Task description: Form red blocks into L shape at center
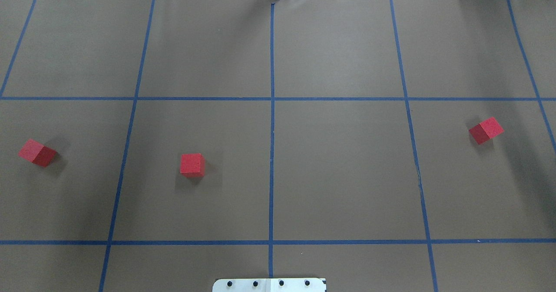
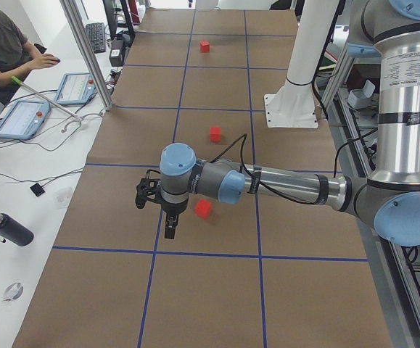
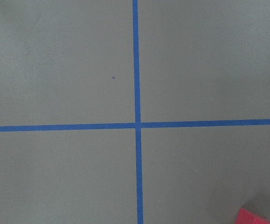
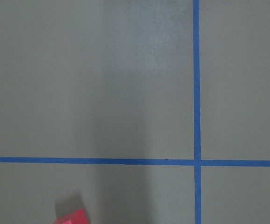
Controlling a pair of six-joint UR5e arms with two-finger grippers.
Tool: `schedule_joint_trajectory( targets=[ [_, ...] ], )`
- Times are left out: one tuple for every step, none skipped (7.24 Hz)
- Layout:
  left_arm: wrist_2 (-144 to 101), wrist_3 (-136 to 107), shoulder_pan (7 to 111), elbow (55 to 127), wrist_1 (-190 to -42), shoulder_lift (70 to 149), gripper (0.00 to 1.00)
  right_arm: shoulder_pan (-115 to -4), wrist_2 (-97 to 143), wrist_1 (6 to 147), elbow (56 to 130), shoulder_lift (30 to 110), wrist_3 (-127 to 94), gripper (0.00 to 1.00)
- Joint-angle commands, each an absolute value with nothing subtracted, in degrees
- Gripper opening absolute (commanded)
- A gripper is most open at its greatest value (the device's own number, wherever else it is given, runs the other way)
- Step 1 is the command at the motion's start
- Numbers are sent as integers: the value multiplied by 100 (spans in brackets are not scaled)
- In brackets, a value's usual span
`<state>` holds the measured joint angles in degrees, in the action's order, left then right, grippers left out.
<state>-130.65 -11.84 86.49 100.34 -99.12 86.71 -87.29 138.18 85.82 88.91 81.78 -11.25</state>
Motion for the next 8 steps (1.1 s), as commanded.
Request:
schedule_joint_trajectory(
  targets=[
    [-13078,-1152,8631,10089,-9940,8631,100,-8701,13625,8604,8973,8235,-1134,100],
    [-13069,-1134,8631,10020,-9949,8613,100,-8692,13614,8596,8974,8279,-1134,100],
    [-13078,-1134,8631,9993,-9967,8613,100,-8666,13614,8596,8965,8288,-1125,100],
    [-13078,-1134,8622,9993,-9975,8578,100,-8631,13623,8552,8965,8358,-1116,100],
    [-13113,-1134,8622,9984,-9984,8552,100,-8492,13632,8299,8965,8524,-1116,100],
    [-13122,-1134,8622,9984,-9993,8552,100,-8395,13641,7844,8939,8734,-1134,100],
    [-13200,-1134,8613,9993,-9976,8534,100,-8150,13667,7579,8930,8832,-1195,100],
    [-13514,-1134,8613,9976,-9984,8534,100,-7895,13702,7567,9017,8842,-1195,100]
  ],
)
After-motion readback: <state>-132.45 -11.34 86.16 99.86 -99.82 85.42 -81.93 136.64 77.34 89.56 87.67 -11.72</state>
